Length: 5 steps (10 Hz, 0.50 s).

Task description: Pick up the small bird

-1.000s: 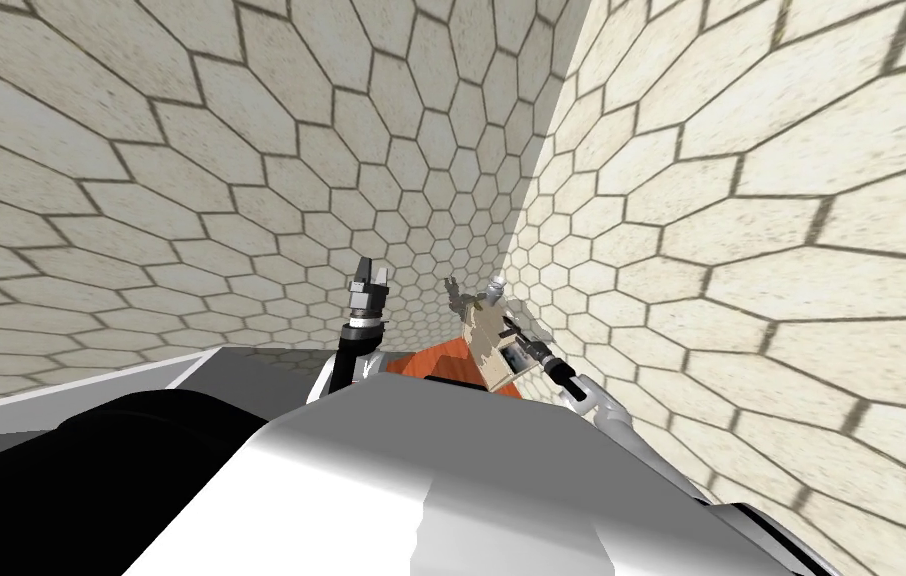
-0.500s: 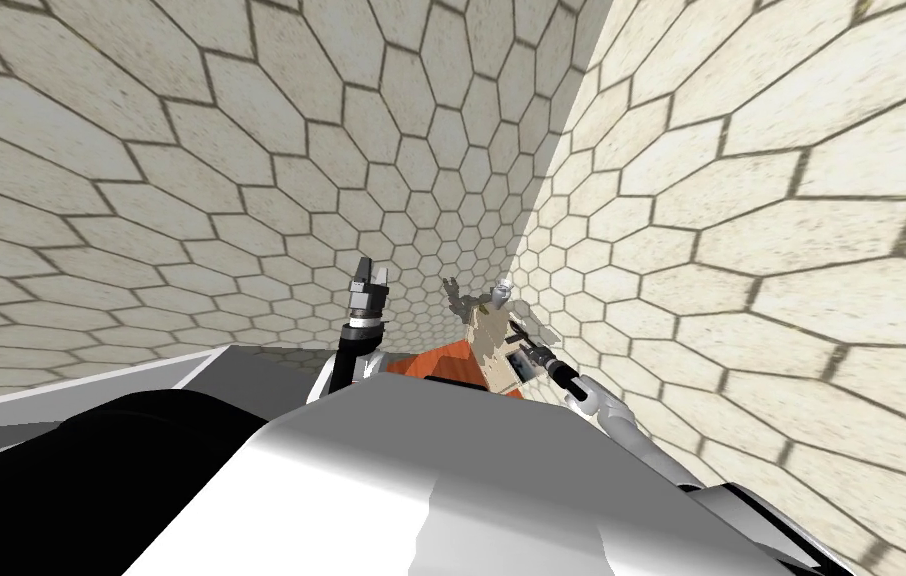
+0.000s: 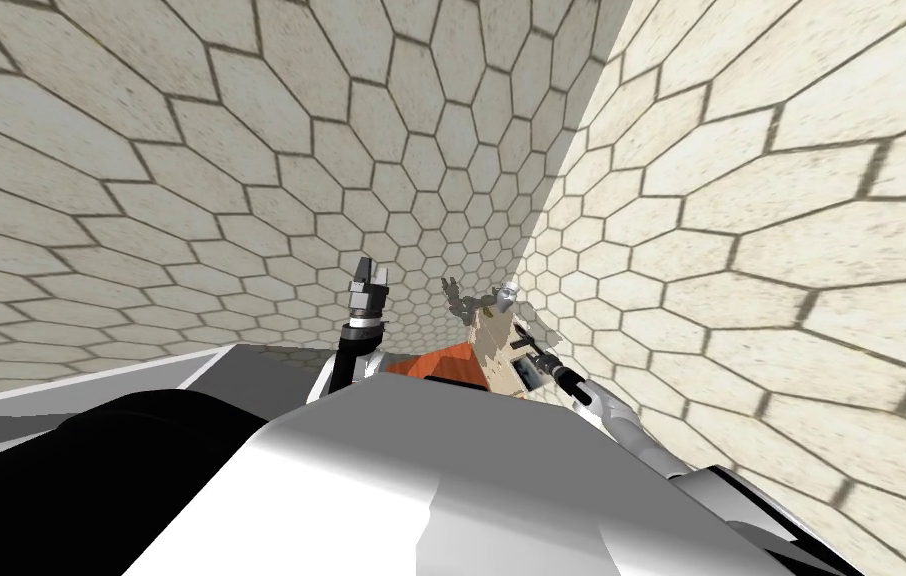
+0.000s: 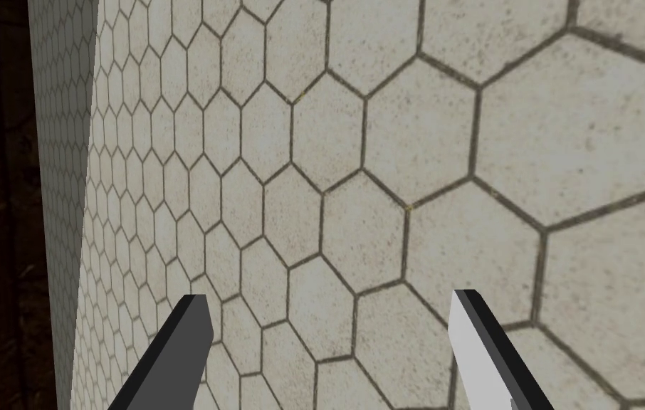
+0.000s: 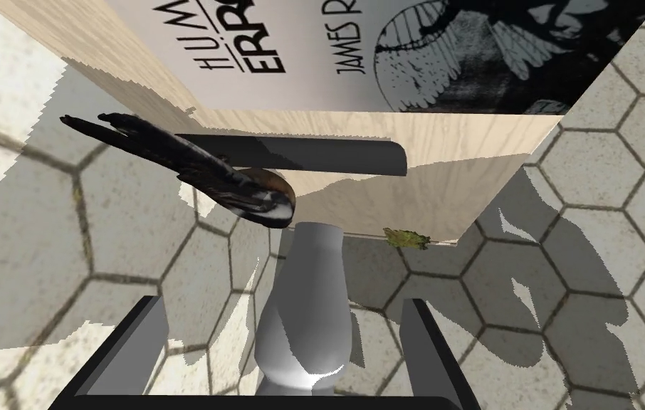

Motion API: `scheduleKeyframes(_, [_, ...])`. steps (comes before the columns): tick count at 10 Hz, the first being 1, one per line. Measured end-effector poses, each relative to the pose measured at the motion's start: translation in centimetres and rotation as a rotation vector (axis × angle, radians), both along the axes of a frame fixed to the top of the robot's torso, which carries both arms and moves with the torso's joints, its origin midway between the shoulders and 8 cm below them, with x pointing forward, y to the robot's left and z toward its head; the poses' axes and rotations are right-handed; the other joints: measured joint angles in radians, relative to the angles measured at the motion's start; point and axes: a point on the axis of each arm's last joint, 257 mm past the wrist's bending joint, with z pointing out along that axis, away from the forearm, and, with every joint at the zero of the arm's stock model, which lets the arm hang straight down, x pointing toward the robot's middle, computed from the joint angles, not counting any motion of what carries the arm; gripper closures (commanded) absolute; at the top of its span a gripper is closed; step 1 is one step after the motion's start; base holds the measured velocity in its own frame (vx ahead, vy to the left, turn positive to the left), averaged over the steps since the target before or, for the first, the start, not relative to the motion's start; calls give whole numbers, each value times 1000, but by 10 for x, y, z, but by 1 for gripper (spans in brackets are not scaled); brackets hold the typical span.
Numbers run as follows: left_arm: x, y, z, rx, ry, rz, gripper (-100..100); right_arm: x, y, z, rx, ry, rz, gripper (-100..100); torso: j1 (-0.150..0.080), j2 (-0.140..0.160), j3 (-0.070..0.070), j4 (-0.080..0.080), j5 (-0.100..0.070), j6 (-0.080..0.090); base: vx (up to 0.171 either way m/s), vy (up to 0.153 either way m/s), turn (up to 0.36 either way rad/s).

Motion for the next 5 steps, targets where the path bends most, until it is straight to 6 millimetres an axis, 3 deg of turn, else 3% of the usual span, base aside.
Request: scheduleKeyframes(5, [0, 0, 0, 0, 0, 0, 0, -45, -64, -39, -212, 170, -17, -100, 0, -2, -1, 0, 0, 0, 89, 38, 95])
